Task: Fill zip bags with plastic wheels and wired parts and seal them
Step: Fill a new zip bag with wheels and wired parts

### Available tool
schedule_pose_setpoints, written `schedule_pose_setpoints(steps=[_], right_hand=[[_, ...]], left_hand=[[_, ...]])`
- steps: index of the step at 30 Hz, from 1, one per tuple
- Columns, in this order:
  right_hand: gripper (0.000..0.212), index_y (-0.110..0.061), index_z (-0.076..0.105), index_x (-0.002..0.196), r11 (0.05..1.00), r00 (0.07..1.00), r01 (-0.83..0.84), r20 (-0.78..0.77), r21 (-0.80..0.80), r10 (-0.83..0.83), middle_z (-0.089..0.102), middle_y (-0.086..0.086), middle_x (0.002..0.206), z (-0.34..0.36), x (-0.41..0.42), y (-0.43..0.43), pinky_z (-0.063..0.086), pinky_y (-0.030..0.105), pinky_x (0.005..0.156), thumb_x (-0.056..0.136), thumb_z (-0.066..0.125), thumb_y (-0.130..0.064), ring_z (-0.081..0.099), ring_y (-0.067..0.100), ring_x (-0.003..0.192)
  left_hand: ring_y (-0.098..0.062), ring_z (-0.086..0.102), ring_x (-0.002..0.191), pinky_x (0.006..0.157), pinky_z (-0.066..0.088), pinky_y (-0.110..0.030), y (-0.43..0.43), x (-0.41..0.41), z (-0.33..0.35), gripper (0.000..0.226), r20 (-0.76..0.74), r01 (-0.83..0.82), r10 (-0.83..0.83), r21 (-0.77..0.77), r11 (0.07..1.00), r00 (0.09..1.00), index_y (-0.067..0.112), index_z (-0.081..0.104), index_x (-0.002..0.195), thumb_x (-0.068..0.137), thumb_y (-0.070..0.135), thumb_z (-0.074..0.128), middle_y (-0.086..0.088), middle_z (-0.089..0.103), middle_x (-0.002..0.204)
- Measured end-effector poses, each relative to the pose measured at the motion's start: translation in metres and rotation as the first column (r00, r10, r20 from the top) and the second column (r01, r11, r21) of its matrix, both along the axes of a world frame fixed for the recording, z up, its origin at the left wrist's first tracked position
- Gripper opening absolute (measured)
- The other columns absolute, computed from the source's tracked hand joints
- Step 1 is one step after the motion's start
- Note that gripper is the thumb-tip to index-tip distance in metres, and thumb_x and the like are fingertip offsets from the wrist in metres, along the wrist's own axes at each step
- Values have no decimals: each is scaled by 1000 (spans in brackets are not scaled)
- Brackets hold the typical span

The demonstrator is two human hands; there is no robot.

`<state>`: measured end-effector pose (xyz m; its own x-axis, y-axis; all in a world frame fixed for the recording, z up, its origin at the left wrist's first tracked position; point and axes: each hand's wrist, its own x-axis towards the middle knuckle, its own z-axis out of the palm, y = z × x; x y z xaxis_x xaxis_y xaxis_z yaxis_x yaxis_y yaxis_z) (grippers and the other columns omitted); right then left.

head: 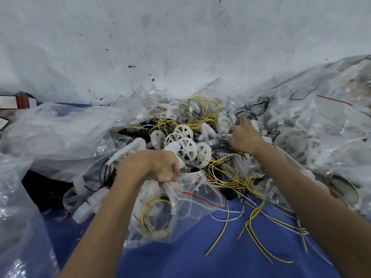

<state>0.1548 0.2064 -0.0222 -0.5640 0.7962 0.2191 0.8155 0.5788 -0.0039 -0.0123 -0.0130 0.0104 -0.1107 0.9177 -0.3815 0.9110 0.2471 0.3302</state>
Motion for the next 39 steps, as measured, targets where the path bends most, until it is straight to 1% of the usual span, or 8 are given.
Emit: schedule_pose_setpoints(steps=[4, 7, 13, 18, 26, 30, 34, 39], right_hand=[[38, -7, 56, 98, 986, 979, 69, 200, -152, -37, 57, 10, 96, 0, -4, -11, 46, 34, 77, 87, 55, -43, 53, 27, 85], [24, -7, 53, 99, 982, 936, 96, 351, -162, -34, 59, 10, 98, 3, -10, -19, 44, 31, 68, 87, 55, -27, 54, 25, 81], [26, -6, 69, 105, 931, 983, -3, -174, -365, -65, 67, 11, 106, 20, -1, -11, 51, 30, 82, 81, 61, -3, 60, 22, 90], [20, -6, 68, 95, 742, 656, -317, -702, -591, -279, 62, 0, 89, 46, 30, -28, 53, 14, 60, 86, 55, 7, 63, 13, 75], [30, -18, 73, 90, 683, 481, -623, -875, -380, -47, 67, 6, 96, 74, 58, -83, 51, 12, 73, 87, 54, 5, 67, 9, 82], [27, -28, 73, 91, 771, 608, -541, -790, -336, 82, 71, -11, 100, 78, 60, -103, 48, 10, 78, 65, 75, -33, 64, 1, 96], [17, -27, 62, 72, 936, 647, -306, -759, -172, 72, 71, 5, 92, 71, 48, -105, 53, 38, 86, 70, 79, -29, 67, 19, 90], [22, -16, 65, 70, 914, 569, -362, -820, -183, 62, 71, -2, 83, 65, 44, -103, 53, 35, 82, 77, 73, -36, 68, 17, 87]], left_hand=[[-2, 51, 53, 41, 37, -9, 6, 13, -2, 16, -7, 25, -25, -43, 999, 1000, 11, 60, 109, 92, 12, 59, 8, 54, 67], [-4, 51, 59, 44, 38, -11, 7, 16, -3, 18, -11, 30, -30, -42, 999, 999, 12, 60, 110, 92, 12, 59, 9, 52, 71], [-6, 54, 59, 47, 44, -12, 2, 5, 1, 18, 71, -9, 11, -26, 1000, 997, 10, 57, 110, 93, 9, 57, 6, 55, 73], [1, 55, 48, 47, 41, -9, 0, -3, 2, 11, 73, 5, -4, -8, 1000, 997, 11, 63, 102, 92, 12, 59, 7, 60, 66], [-4, 57, 62, 55, 38, -16, -5, -6, 6, 14, 17, 28, -28, 34, 999, 999, 17, 60, 105, 94, 11, 54, 3, 64, 79], [-2, 50, 57, 57, 37, -18, -9, -10, 10, 12, 41, 32, -36, 97, 995, 999, 17, 61, 99, 92, 9, 55, 8, 58, 65], [-8, 53, 62, 58, 38, -20, -14, -12, 13, 8, 129, 16, -38, 169, 986, 991, 14, 63, 87, 90, 21, 63, 2, 63, 75], [-4, 49, 47, 49, 40, -16, -19, -15, 24, 26, 191, 6, -63, 289, 957, 980, 15, 58, 70, 87, 34, 62, 5, 59, 58]])
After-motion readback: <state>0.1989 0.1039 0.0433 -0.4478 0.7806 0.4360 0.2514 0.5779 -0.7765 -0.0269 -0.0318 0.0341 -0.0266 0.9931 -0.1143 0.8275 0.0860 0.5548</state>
